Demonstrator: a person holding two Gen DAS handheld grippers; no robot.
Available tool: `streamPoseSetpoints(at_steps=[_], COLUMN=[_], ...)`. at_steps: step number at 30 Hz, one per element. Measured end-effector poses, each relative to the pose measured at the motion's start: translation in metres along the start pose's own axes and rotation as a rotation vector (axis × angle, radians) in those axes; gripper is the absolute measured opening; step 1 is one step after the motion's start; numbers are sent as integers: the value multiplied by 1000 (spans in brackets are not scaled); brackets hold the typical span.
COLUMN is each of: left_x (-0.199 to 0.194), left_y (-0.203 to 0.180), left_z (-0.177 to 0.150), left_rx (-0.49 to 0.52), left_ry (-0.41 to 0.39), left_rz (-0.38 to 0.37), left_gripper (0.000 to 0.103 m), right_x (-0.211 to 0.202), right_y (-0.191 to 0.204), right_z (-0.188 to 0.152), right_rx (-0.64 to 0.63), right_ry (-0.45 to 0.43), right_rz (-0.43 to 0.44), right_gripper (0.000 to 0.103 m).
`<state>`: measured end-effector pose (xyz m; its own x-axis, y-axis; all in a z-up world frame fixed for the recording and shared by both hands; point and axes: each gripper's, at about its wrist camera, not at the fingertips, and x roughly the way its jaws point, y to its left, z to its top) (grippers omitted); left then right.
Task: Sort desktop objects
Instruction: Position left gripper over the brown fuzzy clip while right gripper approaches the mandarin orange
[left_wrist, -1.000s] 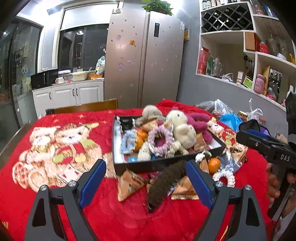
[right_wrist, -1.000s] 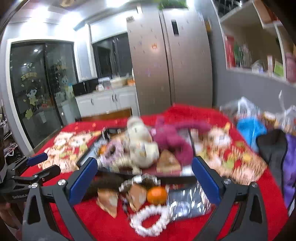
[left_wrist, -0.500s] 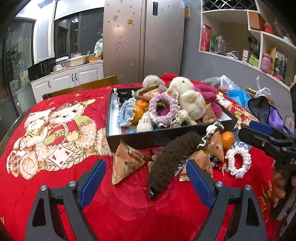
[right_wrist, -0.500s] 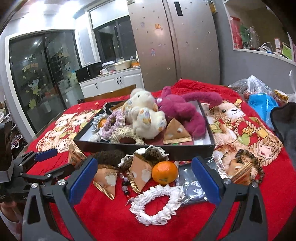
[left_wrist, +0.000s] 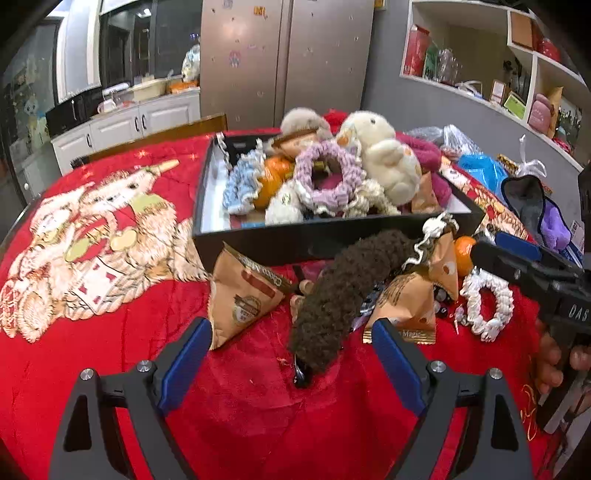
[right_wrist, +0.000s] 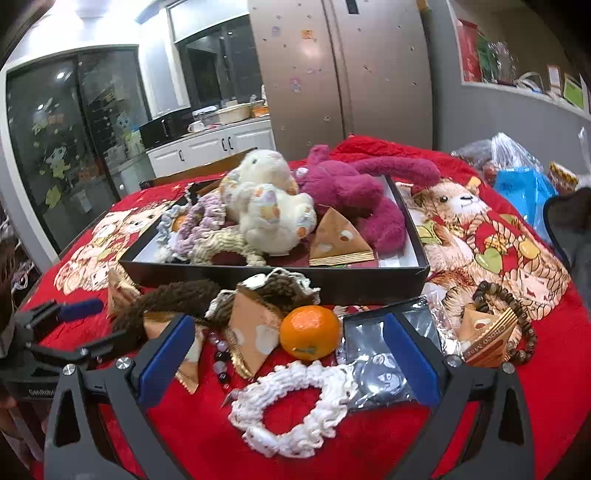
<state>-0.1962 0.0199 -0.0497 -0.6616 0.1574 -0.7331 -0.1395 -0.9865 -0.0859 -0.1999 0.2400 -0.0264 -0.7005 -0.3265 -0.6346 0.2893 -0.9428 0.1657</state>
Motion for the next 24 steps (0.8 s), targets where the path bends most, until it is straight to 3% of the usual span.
streamPoseSetpoints(at_steps=[8,15,21,24], left_x=[16,21,22,22], left_y=[-4,-9,-8,-7], left_z=[-1,-2,-2,-2], left_rx=[20,47,42,40], left_ry=[74,96,102,102], left_rz=[22,58,58,56], left_gripper=[90,91,95,94], right_x=[27,31,28,28], right_y=[-11,-13,-13,-7], right_z=[5,4,3,3], right_rx=[57,66,64,36], right_ry=[97,106,103,108], right_rz=[14,9,4,17], right_gripper=[102,101,88,72])
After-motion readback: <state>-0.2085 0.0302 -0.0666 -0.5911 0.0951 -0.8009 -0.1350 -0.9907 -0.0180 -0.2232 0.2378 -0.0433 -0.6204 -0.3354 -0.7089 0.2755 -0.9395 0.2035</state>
